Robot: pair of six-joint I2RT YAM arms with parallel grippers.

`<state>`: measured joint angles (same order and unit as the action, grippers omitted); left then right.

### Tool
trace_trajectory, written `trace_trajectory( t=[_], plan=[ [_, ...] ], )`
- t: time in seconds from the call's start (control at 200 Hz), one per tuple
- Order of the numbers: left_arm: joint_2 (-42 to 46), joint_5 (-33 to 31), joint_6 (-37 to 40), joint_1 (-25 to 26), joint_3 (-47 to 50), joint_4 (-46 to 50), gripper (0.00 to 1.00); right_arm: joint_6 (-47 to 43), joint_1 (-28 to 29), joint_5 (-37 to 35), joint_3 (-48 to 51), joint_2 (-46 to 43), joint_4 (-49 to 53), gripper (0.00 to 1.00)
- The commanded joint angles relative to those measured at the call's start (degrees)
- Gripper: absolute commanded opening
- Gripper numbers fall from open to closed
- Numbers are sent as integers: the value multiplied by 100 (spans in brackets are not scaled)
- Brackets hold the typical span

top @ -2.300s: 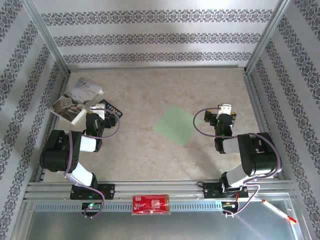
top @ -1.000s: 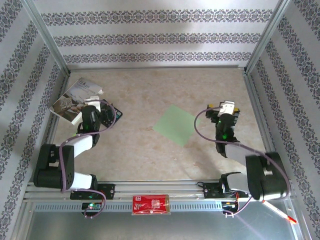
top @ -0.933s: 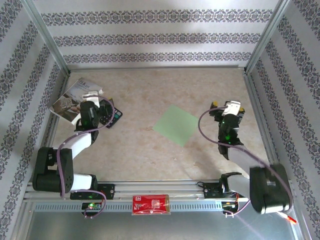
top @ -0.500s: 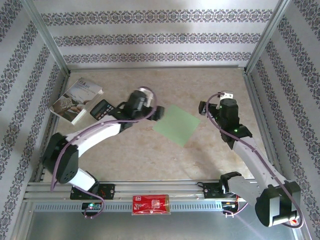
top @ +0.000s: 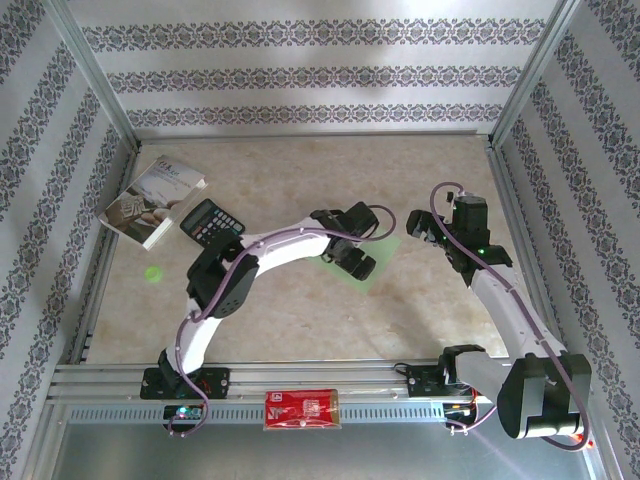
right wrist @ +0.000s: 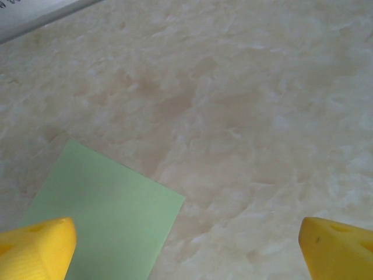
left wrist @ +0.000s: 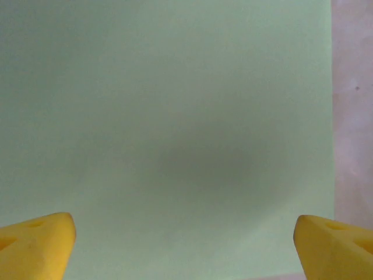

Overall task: Fold a paper plane with a square sheet of paper (pick it up from the middle)
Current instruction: Move the square sheet of paper to the center of the table, then first fold the square sheet of paper in half at the center of the table.

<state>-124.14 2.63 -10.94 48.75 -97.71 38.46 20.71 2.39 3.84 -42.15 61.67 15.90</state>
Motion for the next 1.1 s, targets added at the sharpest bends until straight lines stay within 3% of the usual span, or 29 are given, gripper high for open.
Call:
trace_trajectory(
  t=[0.0,0.14,0.29,0.595,0.719,1.094],
  plan=[
    [-401,-140,398,3,-588,909,96,-13,7,165,-108,-85,91,98],
    [-633,-49,420,-159,-735,1079,96,-76,7,129,-92,-153,175,98],
    [-356,-108,417,-251,-161,1035,95,-113,7,150,-70,-185,214,98],
    [1363,-261,-162,-440,1891,991,93,-86,24,427,-39,-81,240,98],
    [1478,27,-185,-459,1575,1068,97,-67,115,490,-31,-41,256,98],
    [274,420,1437,-861,-20,1993,100,-132,152,432,65,-94,295,98]
  ],
)
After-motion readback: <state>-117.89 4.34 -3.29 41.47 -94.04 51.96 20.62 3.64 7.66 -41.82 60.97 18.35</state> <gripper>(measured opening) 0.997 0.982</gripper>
